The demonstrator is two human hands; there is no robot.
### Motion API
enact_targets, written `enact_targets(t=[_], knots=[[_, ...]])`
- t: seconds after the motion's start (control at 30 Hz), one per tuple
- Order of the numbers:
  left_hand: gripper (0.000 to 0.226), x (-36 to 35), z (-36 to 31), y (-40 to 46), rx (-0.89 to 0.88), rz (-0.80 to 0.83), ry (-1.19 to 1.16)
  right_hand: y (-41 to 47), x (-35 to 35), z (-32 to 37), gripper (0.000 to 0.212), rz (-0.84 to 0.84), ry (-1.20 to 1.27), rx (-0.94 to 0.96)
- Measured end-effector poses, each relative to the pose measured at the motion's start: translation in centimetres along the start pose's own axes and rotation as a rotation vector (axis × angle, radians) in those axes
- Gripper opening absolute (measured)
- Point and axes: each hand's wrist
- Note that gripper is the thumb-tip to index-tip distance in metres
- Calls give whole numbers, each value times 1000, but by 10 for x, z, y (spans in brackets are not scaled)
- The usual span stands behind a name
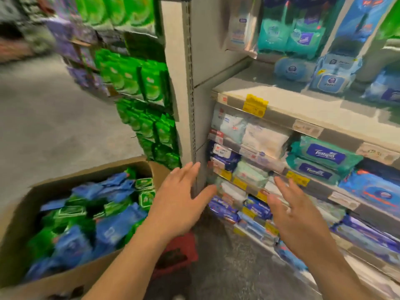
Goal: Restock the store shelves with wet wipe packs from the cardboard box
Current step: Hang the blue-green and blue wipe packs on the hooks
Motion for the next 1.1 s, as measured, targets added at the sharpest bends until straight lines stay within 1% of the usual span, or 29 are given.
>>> enact_targets(t=[0.07,0.1,0.17,0.23,0.27,0.37,0.5,0.6,0.63,0.67,0.73,0.8,0.83,0.9,1.0,1.03,1.1], knots=[[90,14,31,-11,79,-27,2,4,-23,21,63,45,11,14],[90,20,48,-17,116,-40,0,5,-34,33,62,75,-17,20],[90,33,83,-29,191,-66,-1,10,-57,55,69,120,-71,64],[83,46,119,-40,262,-93,-25,15,-83,80,79,157,-94,110],[82,54,138,-46,300,-104,-40,17,-97,93,79,178,-99,127],[90,83,199,-66,413,-143,-72,18,-143,135,71,243,-118,143],[91,122,282,-93,525,-198,-152,16,-212,186,85,298,-158,238],[104,141,331,-108,597,-225,-248,15,-258,221,96,342,-178,314],[106,145,344,-111,609,-230,-289,13,-270,232,95,361,-170,332],[105,149,355,-113,620,-228,-330,11,-280,242,92,374,-160,339],[95,155,371,-116,648,-217,-393,8,-298,258,79,399,-153,362],[77,160,382,-117,665,-199,-413,7,-311,271,68,423,-196,393],[67,161,386,-117,675,-204,-421,8,-317,276,66,432,-215,405],[57,162,394,-117,704,-213,-481,11,-327,284,64,447,-223,417],[55,162,403,-118,724,-192,-519,19,-343,291,65,500,-242,443],[58,162,405,-119,735,-181,-519,21,-347,293,65,518,-251,450],[75,162,408,-120,775,-182,-518,28,-357,296,64,557,-241,462]])
Point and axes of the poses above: each hand's wrist, its own y-axis towards the middle knuckle, its own x-axis out of the back of the hand, z = x × y, and after that the axes turned 2 degrees about y, right-handed
